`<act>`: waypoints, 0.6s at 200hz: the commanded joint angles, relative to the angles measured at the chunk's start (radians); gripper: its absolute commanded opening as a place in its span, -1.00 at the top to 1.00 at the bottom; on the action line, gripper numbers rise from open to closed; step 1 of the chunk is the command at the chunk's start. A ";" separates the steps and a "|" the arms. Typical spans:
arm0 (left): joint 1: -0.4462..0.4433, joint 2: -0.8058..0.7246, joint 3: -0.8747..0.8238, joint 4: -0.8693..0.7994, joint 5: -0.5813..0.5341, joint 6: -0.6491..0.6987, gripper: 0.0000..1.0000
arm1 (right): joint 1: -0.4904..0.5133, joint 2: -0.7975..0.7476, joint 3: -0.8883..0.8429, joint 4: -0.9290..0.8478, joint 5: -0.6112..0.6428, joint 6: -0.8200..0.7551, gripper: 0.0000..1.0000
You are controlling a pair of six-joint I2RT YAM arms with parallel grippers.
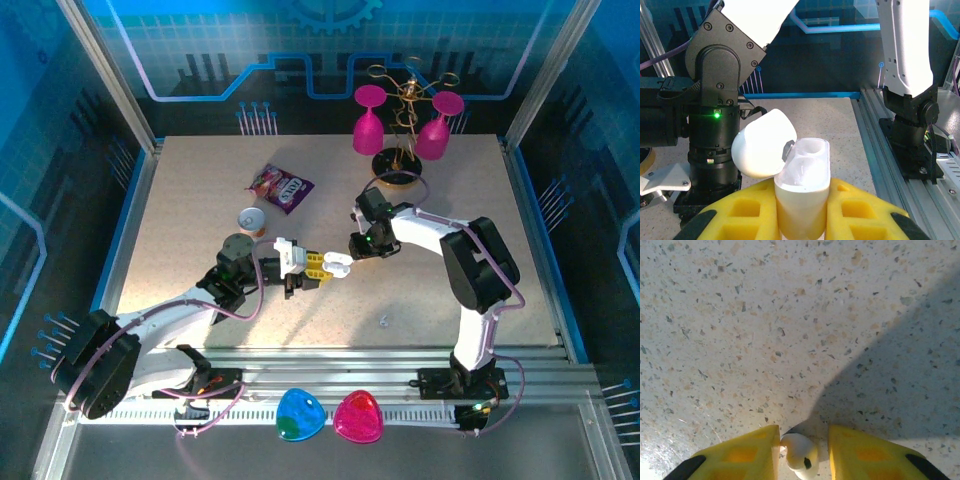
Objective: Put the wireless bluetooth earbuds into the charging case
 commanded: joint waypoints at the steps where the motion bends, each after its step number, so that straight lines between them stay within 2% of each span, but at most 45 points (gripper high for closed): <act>1: 0.008 -0.003 0.007 0.003 0.011 0.017 0.63 | -0.005 0.021 0.020 -0.024 -0.017 0.000 0.42; 64: 0.009 -0.010 0.000 -0.001 -0.003 0.020 0.63 | -0.006 -0.012 0.008 -0.020 -0.016 0.014 0.56; 120: 0.018 0.028 -0.008 0.034 -0.050 -0.025 0.64 | 0.000 -0.165 -0.068 0.025 0.059 0.011 0.57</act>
